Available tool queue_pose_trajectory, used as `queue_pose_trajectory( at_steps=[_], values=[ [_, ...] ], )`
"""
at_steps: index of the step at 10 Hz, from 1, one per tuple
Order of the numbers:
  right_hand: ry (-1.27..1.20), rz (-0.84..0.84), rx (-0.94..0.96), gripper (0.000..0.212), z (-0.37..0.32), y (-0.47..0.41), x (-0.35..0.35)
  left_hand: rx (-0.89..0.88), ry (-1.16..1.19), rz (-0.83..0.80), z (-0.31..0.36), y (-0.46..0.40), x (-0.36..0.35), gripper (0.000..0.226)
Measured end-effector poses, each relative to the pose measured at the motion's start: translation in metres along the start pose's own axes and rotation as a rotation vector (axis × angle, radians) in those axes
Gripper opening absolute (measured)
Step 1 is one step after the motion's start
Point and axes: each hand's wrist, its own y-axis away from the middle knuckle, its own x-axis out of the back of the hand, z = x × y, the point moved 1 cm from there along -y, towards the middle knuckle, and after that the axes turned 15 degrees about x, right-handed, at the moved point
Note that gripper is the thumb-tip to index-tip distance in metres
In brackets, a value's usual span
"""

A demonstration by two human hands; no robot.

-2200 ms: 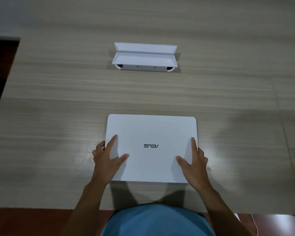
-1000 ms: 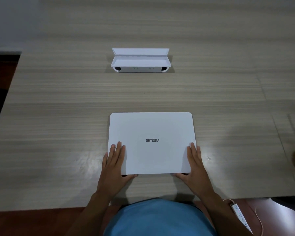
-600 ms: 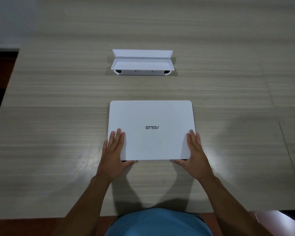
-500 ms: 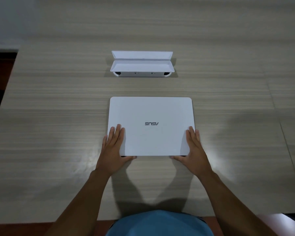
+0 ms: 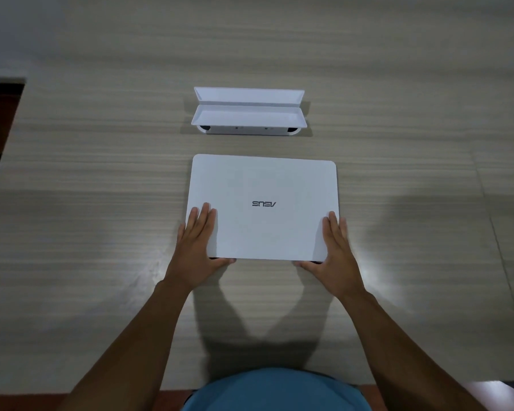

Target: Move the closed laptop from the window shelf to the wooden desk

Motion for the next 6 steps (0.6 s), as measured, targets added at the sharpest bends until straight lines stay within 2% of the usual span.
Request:
queue_pose_trajectory(
  at_steps=[4, 5, 6],
  values=[
    [-0.107, 0.040, -0.001, 0.124, 0.005, -0.004, 0.004, 0.031, 0.024, -0.007, 0.004, 0.007, -0.005, 0.117],
    [-0.126, 0.014, -0.019, 0.122, 0.000, -0.005, 0.004, 0.033, 0.018, 0.015, 0.005, 0.006, -0.003, 0.116],
    [-0.142, 0.052, -0.038, 0.110, -0.008, 0.001, 0.019, -0.060, 0.067, 0.078, 0.014, 0.031, -0.002, 0.109]
  ],
)
